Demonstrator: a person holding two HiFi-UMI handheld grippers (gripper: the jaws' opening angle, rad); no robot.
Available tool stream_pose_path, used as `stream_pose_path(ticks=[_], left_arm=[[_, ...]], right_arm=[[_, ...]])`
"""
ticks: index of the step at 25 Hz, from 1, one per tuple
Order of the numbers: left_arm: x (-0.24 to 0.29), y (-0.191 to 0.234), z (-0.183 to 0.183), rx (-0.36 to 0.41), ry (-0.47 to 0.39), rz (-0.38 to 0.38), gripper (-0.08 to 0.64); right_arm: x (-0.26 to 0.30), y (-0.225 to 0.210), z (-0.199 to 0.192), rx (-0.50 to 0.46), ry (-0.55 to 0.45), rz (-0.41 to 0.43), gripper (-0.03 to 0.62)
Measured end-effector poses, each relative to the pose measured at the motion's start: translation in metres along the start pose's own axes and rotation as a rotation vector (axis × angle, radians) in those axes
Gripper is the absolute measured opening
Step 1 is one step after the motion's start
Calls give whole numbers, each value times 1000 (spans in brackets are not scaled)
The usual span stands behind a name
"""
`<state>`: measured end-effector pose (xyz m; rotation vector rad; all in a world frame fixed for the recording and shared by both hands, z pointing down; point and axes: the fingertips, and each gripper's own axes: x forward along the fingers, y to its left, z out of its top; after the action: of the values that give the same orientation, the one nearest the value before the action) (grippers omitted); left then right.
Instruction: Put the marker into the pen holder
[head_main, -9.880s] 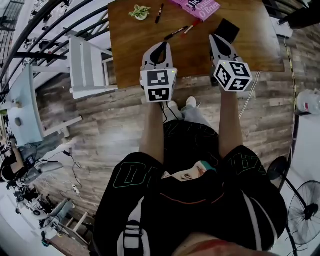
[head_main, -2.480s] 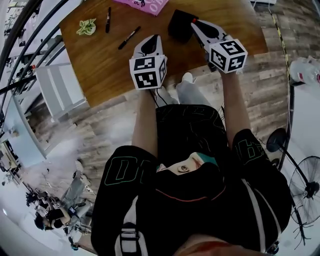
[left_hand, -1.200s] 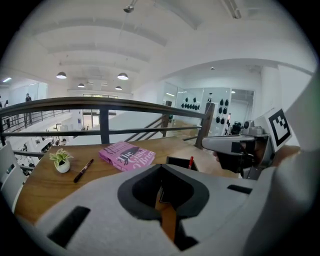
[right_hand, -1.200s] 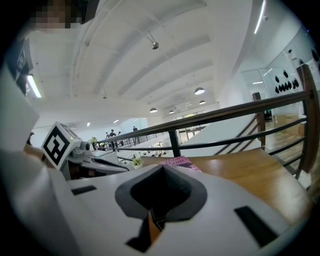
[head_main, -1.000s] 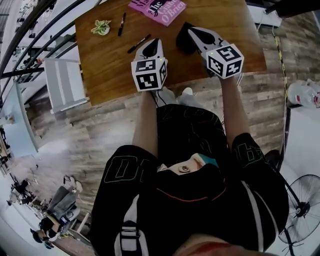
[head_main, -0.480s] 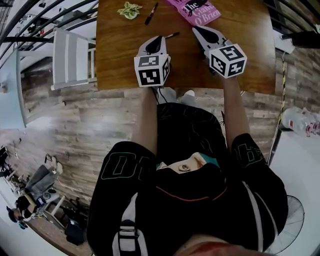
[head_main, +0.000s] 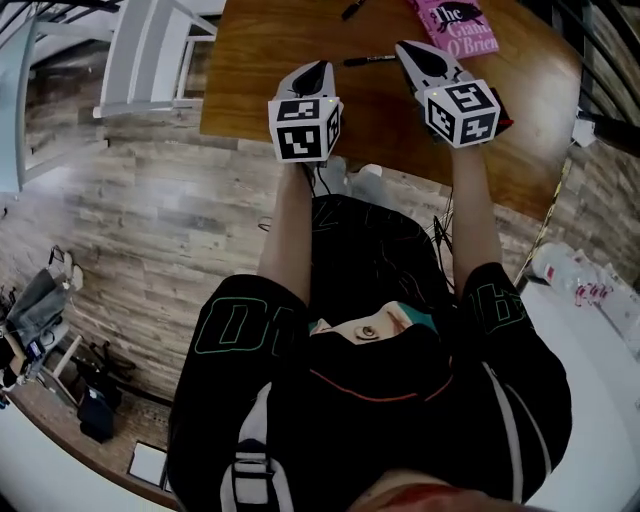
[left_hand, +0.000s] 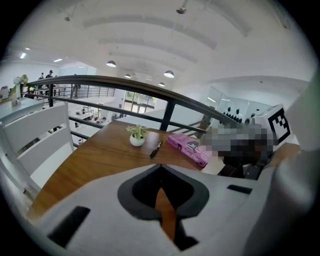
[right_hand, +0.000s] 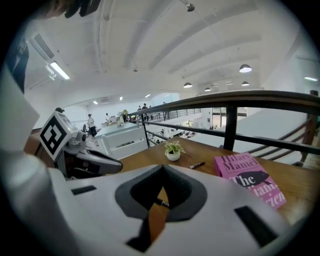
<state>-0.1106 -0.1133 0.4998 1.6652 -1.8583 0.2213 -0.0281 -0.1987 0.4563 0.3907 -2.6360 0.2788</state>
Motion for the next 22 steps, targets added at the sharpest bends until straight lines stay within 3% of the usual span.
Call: stream_pose_path(ticks=[6, 17, 22], left_arm=[[0, 26, -8, -54, 6, 21, 6], [2, 59, -24, -133, 15, 32, 6], [4, 73, -29, -160, 16, 29, 6]], right_arm=[[35, 8, -15, -80, 114, 21, 6], [73, 36, -61, -360, 355, 96, 6], [87, 45, -75, -429, 428, 117, 6]])
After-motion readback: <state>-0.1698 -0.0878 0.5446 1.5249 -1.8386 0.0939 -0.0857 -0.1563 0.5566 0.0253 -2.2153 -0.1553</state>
